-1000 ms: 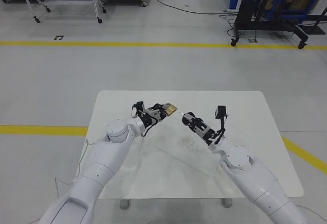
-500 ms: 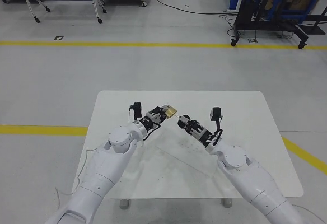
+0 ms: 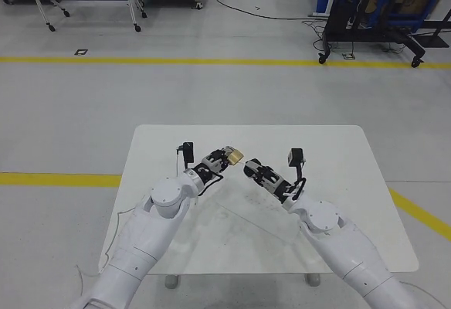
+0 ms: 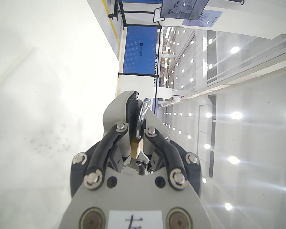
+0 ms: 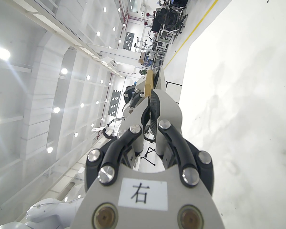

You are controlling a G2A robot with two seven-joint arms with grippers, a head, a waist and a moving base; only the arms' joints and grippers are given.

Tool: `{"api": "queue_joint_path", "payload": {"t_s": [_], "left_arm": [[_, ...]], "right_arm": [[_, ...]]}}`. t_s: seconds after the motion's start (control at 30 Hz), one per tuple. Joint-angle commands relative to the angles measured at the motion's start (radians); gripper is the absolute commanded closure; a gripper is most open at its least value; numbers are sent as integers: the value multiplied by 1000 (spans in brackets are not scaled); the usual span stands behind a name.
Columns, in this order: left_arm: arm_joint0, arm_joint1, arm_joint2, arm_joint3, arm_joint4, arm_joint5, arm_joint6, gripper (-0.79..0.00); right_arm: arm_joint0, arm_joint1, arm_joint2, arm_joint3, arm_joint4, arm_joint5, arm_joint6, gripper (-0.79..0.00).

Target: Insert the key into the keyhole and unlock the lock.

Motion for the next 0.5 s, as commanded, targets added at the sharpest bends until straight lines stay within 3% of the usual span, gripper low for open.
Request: {"api": "queue_joint_path", "payload": {"t_s": [0.0, 0.47], "left_arm": [[4, 0, 0, -5, 7, 3, 7, 0], [5, -7, -5, -8, 0, 24, 34, 0]], "right_arm": [[-1, -2, 1, 0, -3, 2, 1, 0], [-10, -23, -12, 7, -51, -16, -23, 0]]}}
